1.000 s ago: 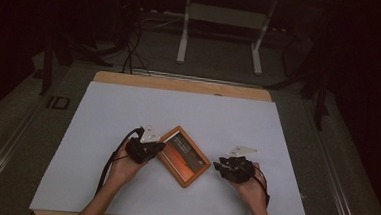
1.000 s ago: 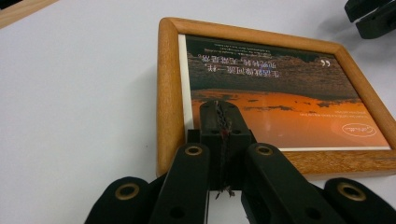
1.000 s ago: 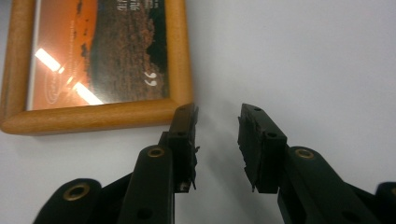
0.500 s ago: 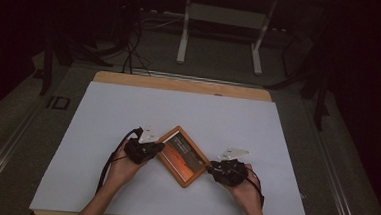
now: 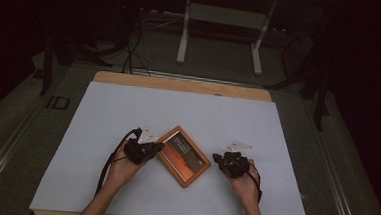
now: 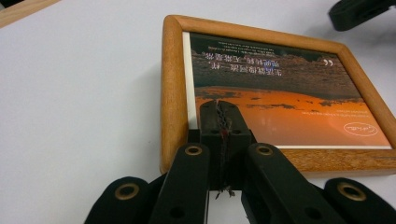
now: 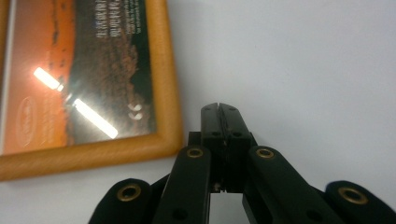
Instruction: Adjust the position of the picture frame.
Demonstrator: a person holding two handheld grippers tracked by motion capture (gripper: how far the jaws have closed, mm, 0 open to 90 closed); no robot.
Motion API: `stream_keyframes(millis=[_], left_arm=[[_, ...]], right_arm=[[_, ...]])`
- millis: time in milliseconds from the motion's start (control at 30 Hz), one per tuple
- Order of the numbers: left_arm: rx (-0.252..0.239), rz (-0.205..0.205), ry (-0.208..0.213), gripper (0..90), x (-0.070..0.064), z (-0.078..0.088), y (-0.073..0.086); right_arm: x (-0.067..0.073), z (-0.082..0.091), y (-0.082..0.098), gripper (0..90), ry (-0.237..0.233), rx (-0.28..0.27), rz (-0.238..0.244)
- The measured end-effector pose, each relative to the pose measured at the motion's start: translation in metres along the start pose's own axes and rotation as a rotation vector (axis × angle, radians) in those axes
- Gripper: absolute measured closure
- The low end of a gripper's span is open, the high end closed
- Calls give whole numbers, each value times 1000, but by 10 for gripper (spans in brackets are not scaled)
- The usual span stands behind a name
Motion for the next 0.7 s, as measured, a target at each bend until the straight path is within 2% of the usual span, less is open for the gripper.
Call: stream_keyframes(millis=[100, 300, 367, 467, 567, 700], left_arm=[[-22, 15, 0, 900, -1, 3, 0], [-35, 12, -16, 900, -1, 13, 1], [-46, 28, -24, 900, -1, 17, 5], [-11, 25, -42, 900, 1, 21, 13], [-10, 59, -43, 900, 5, 21, 20], [-14, 69, -59, 900, 9, 21, 19]], right_arm=[[-1, -9, 1, 900, -14, 4, -6], [4, -15, 4, 900, -41, 26, 4], [5, -16, 5, 900, -46, 33, 7], [5, -17, 6, 900, -48, 37, 6], [8, -17, 7, 900, -67, 43, 11], [16, -17, 7, 900, -93, 45, 34]])
Point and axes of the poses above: each handheld gripper's, and its own axes: z roughly backward along the jaws, y roughly out of its underside, x roughly to its left, the point moved 4 cm from there along -z, roughly forward along the jaws, and after that the axes turned 13 degrees about -x, right-handed, at the moved point
